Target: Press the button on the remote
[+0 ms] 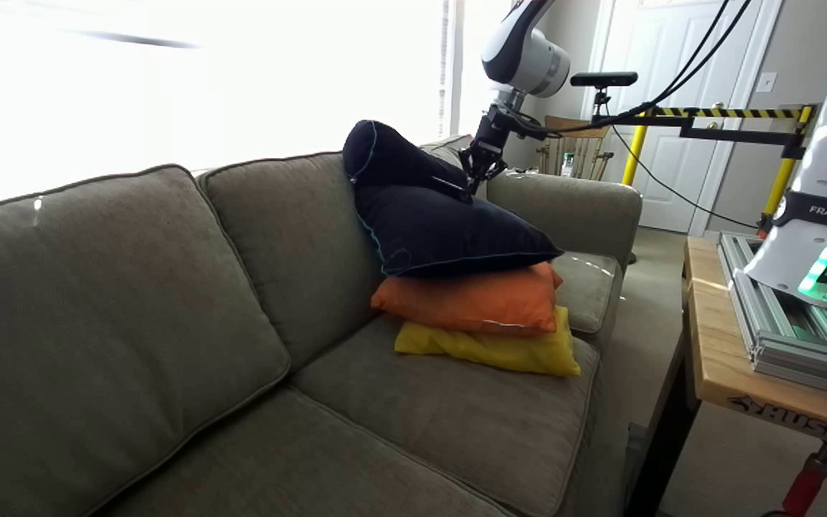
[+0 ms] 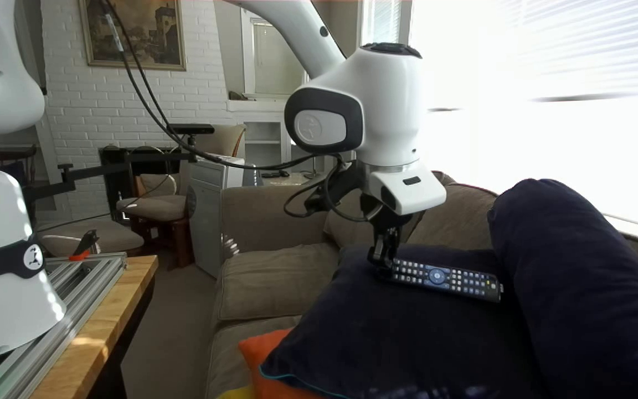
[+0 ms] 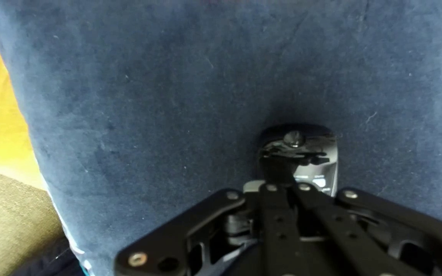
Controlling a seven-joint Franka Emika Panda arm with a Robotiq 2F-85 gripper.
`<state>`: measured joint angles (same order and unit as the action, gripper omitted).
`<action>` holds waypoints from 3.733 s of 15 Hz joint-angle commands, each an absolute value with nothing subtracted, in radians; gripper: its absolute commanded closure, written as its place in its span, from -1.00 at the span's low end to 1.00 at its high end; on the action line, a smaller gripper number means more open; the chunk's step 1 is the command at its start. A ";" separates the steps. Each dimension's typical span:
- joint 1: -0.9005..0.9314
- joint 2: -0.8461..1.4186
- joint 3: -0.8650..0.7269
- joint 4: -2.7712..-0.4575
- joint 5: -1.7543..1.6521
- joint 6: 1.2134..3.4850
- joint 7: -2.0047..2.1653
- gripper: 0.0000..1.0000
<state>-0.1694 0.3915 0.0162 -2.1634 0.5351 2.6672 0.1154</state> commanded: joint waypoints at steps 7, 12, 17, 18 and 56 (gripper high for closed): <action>-0.190 0.442 0.054 -2.151 0.630 2.721 0.083 1.00; -0.191 0.457 0.053 -2.147 0.628 2.733 0.086 1.00; -0.195 0.458 0.056 -2.148 0.628 2.735 0.087 1.00; -0.194 0.454 0.056 -2.149 0.628 2.734 0.088 1.00; -0.128 -0.179 -0.094 -2.113 0.088 1.946 -0.041 -1.00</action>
<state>-0.1397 -0.1499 -0.0793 -2.1212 0.1361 1.9883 0.0170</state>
